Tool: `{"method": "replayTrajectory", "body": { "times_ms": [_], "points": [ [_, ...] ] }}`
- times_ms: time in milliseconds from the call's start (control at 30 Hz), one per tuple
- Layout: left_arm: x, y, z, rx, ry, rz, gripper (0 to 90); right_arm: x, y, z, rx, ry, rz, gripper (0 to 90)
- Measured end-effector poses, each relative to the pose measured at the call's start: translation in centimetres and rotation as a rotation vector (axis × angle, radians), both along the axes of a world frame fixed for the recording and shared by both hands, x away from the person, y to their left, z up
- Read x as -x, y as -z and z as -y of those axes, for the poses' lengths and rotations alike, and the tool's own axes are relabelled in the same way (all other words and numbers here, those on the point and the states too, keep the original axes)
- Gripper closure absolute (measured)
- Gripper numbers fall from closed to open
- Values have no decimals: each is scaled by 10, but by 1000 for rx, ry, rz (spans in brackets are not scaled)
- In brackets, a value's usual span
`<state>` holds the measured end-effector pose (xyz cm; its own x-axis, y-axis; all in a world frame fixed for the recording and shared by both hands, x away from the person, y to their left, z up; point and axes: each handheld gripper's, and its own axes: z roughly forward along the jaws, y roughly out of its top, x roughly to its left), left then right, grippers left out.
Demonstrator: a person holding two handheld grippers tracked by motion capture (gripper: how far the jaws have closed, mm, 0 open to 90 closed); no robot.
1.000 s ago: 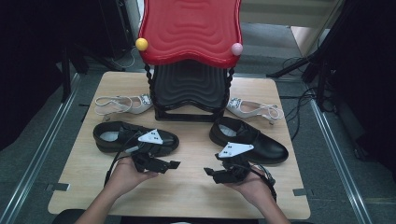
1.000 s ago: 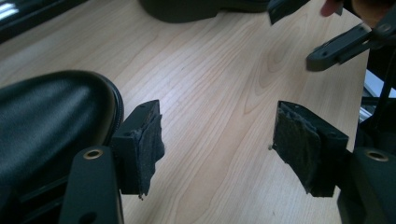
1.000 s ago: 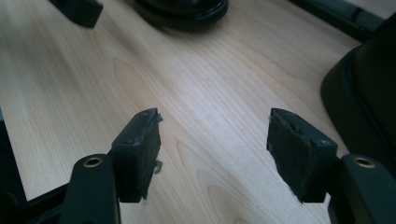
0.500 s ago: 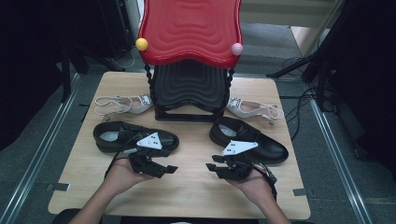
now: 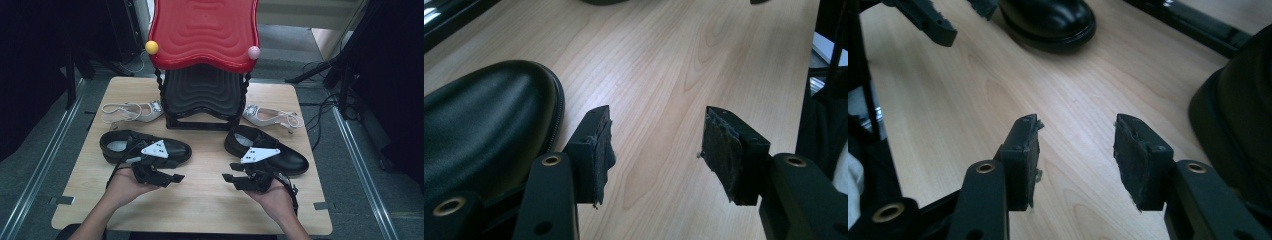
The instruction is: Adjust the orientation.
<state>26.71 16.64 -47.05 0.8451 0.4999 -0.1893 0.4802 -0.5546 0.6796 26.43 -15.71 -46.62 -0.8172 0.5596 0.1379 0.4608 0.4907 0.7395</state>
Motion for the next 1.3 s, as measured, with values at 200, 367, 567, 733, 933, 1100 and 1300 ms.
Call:
{"method": "replayTrajectory", "body": {
  "times_ms": [200, 367, 567, 733, 933, 1100, 1300],
  "points": [
    [0, -1, -6, -3, -5, 3, 457, -1, -2, 1, 2, 12, 11, 541],
    [0, -4, -13, 3, -18, -2, 461, -3, 2, 1, 24, 0, 12, 524],
    [-1, -9, -19, -10, -20, 7, 467, -1, 0, 0, 10, -14, 8, 574],
    [-1, -11, -25, -18, -24, 4, 469, -3, 0, 2, 2, -12, 2, 583],
    [-2, -14, -35, -34, -38, 6, 469, -5, 1, 4, 9, -19, -10, 585],
    [-3, -15, -47, -26, -59, 3, 469, -6, 1, 4, 11, -23, -10, 589],
    [-4, -20, -60, -32, -79, 5, 471, -8, 2, 3, 22, -32, -11, 586]
  ]
}}
